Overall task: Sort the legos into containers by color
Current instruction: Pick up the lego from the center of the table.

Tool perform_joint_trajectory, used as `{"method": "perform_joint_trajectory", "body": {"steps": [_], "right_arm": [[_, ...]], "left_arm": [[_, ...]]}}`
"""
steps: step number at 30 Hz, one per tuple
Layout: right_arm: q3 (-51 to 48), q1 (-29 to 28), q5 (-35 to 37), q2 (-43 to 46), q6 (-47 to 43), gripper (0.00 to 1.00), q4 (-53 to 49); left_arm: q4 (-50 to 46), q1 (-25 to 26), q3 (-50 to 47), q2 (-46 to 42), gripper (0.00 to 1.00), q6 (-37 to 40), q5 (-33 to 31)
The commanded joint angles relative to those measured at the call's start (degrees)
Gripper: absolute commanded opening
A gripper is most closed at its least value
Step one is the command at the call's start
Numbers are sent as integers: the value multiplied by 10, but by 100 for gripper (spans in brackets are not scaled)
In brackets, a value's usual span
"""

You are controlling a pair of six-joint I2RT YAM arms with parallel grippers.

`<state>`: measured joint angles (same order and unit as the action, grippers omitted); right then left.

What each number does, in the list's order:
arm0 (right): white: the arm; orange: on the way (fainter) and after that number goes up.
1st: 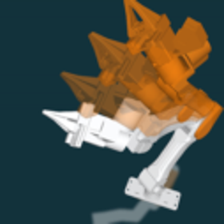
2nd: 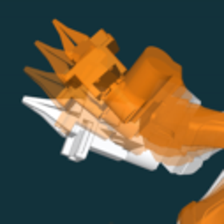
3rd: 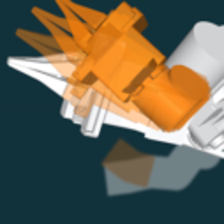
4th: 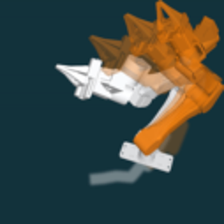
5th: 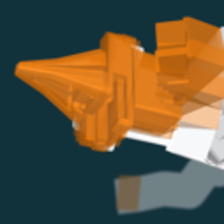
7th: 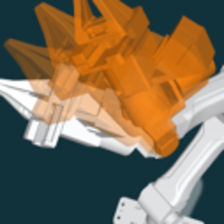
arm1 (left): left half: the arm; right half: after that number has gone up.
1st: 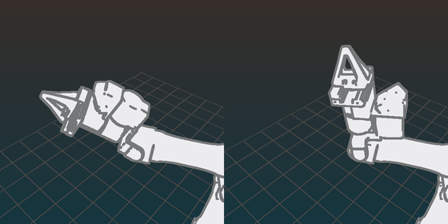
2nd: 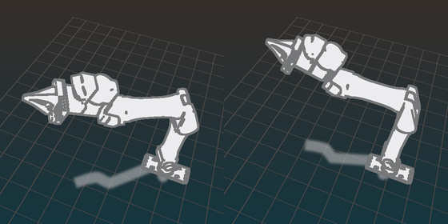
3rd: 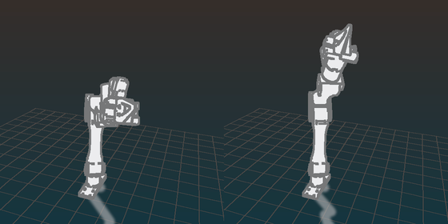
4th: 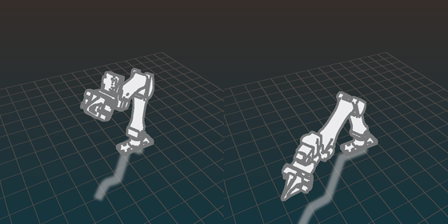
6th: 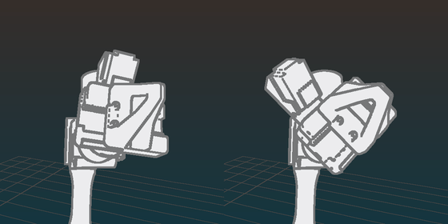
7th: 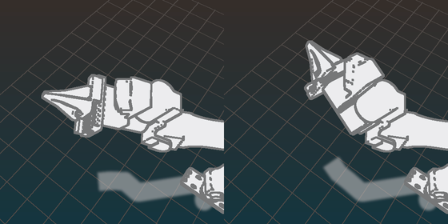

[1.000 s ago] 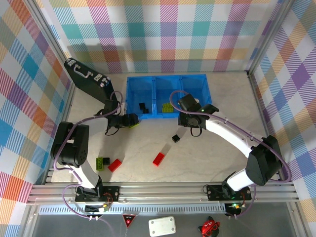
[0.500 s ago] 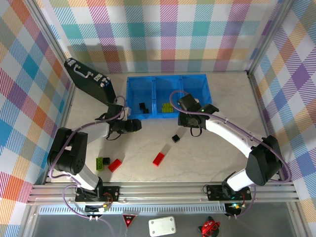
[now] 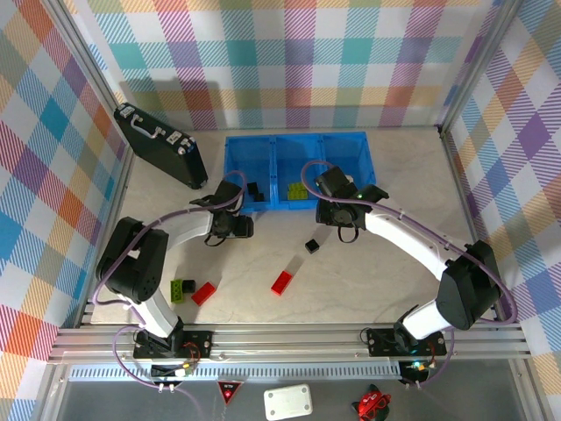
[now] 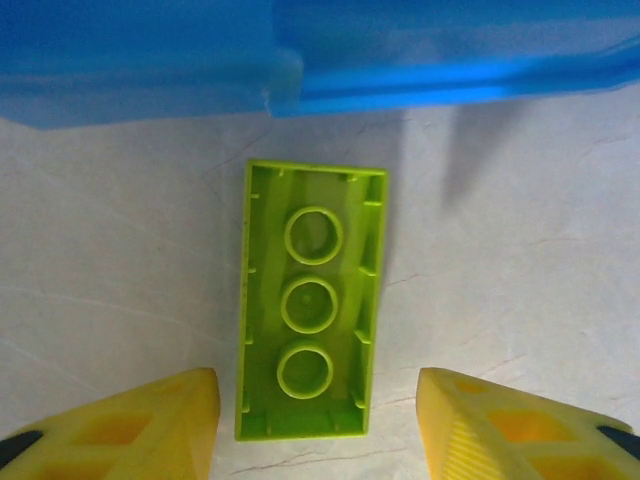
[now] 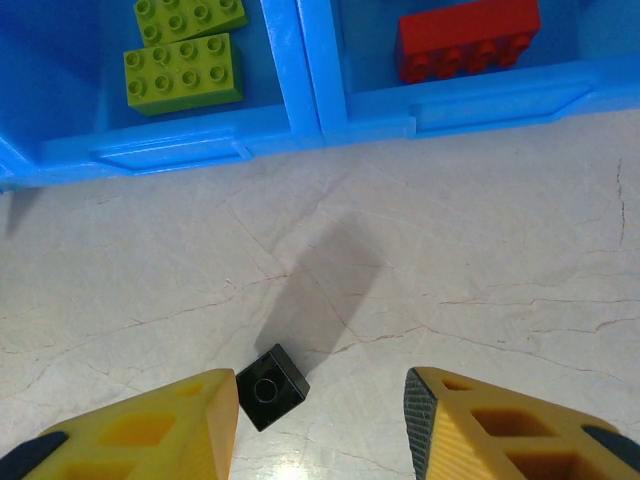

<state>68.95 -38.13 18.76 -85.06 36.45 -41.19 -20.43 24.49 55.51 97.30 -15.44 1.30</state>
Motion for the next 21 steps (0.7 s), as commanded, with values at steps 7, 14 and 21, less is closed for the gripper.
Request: {"method": "perform_joint_trajectory", "body": {"steps": [7,14,21], "right_arm": [[11,5,0,4,-7,49,-12],[15,5,2,6,-10,49,-15],[13,5,3,9,-11,49,-13]], "left_arm": [[-58,42,42,42,45,-9,-80],[-63,51,46,46,39,-16,-93],[-80,60,46,36,35,-17,-89]]}}
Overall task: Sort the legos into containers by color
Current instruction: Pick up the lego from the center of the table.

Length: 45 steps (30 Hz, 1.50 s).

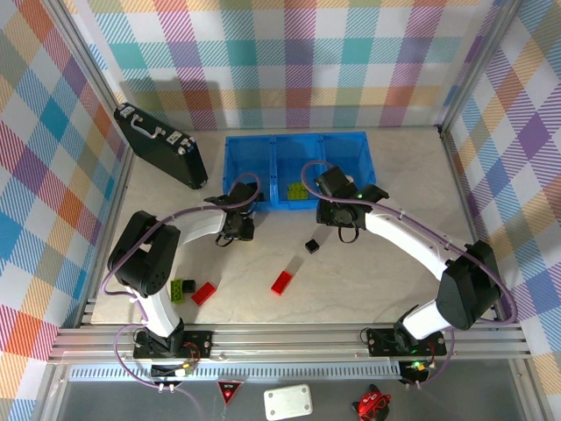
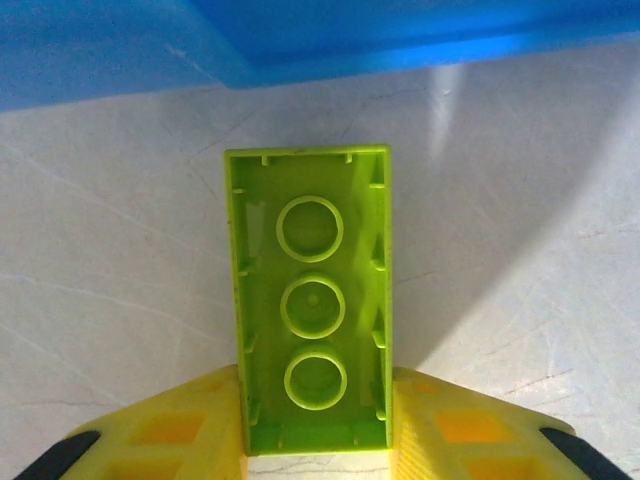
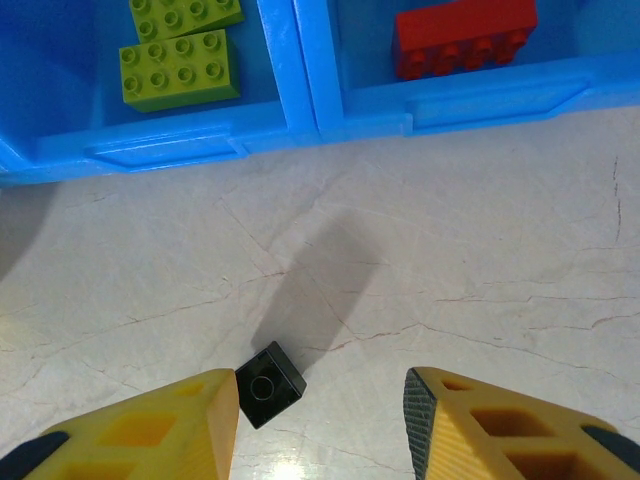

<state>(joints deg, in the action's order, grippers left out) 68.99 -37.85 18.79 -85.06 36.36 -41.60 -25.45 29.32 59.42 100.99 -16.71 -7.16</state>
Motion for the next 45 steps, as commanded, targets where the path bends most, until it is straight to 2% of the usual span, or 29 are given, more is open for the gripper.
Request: {"method": "perform_joint_trajectory", "body": {"steps": [1,9,19,27,37,43,45], "right_arm": [[11,3,3,9,-10,49,-9],[1,3,11,21,-10,49,-7],[-8,10,26,46,-8,49,-10],[-33,28,37,89,-9,49,-9],[-62,53,42,139,-14,49,-10],[-73,64,45,159,-17,49,-11],[-77,66,45,166,-17,49,-9]], "left_arm": [[-33,15,5,-5,35,-5,-2],[-56,33,-1,-41,35,-5,22],[-80,85,35,-55,34,-7,28],[-80,118,84,-42,33,-32,27],[-108,139,190,12,32,-56,34],[-97,141,255,54,32,-85,6],[-105,146,285,72,32,-93,-39]]}}
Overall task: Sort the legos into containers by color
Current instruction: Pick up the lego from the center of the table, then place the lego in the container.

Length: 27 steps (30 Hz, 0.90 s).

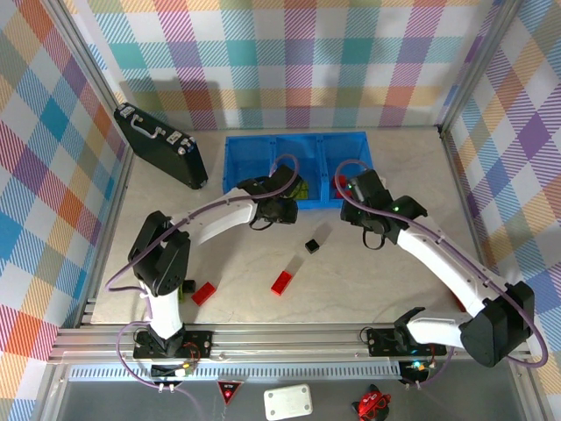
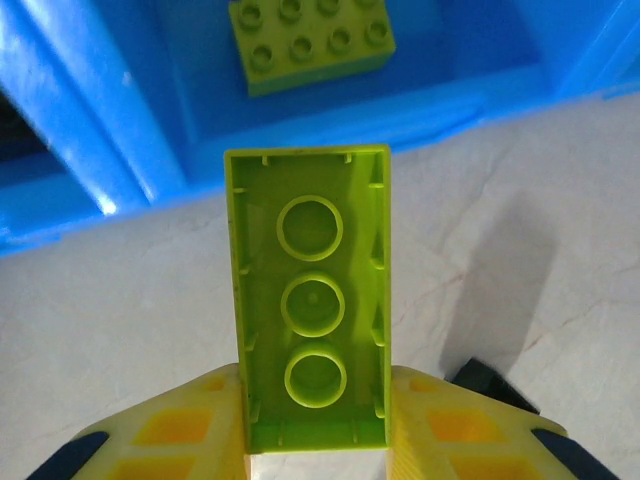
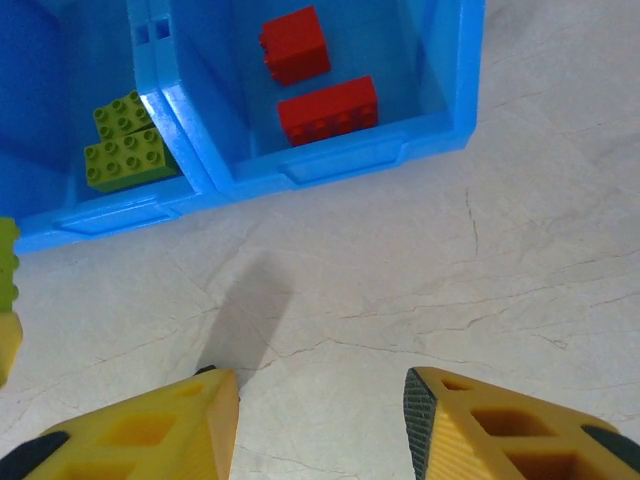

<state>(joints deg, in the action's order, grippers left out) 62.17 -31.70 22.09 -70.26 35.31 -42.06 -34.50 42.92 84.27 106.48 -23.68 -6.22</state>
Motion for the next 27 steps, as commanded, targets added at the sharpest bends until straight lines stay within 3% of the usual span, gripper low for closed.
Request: {"method": "perform_joint_trajectory", "body": {"steps": [1,19,27], "right_arm": [[-12,7,12,22,-7,49,-5],[-36,22,12,62,-4,49,-12],[-48,24,13,69,-6,49,-10]], "left_arm": [[-21,13,54,29,32,-24,-71],[-36,15,280,221,33,-59,-239],[-65,3,345,292,36,-85,-240]]}}
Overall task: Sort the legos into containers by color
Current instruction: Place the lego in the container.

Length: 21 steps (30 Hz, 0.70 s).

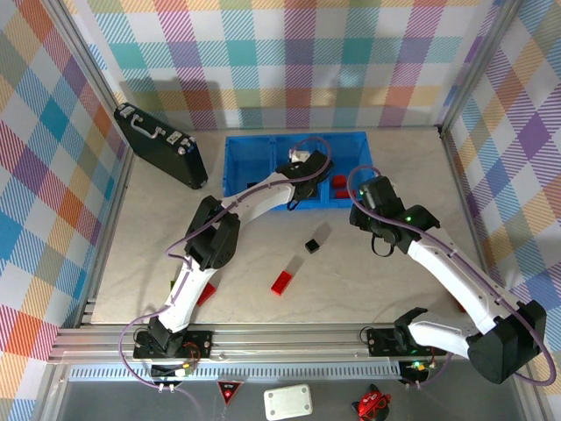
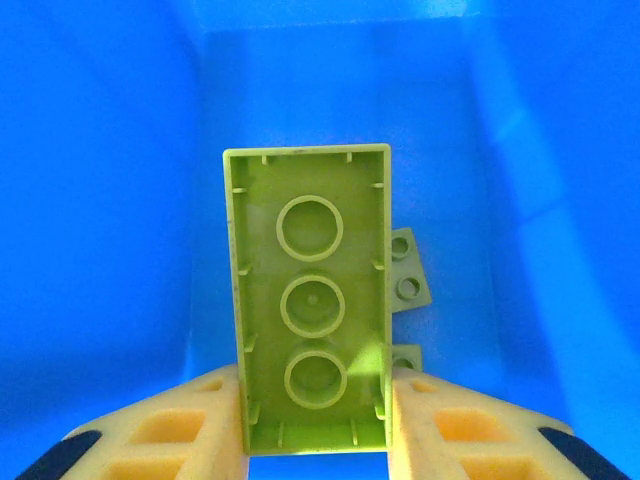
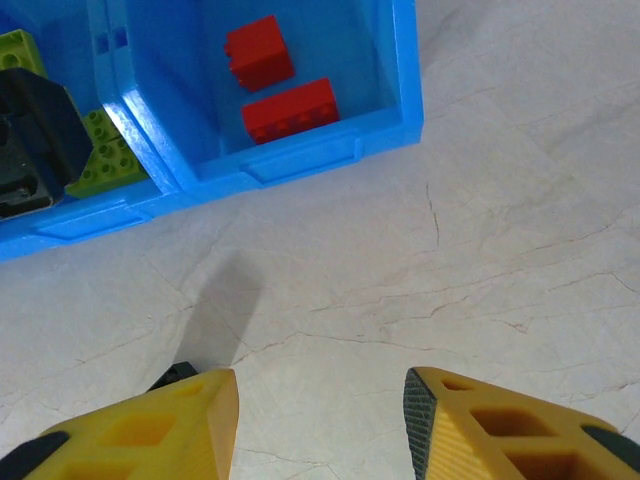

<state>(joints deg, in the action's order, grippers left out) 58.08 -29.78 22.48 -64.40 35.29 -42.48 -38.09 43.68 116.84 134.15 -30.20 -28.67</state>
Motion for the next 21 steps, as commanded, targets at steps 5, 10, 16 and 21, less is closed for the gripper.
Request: {"method": "perform_joint_trajectory", "body": {"steps": [5,10,16,21], "right_arm": [[-13,8,8,11,-11,49,-3],[-16,11,6,10,-14,49,1],[-16,13,4,11,-15,49,1],[-16,14,2,13,-15,49,-2]], "left_arm": [[-43,-12,35,41,37,-30,-7],[-63,-16,47,55,40,-42,-11],[-68,-16,47,46,48,-41,-16],[-74,-16,45,25,49,-39,-16]]}}
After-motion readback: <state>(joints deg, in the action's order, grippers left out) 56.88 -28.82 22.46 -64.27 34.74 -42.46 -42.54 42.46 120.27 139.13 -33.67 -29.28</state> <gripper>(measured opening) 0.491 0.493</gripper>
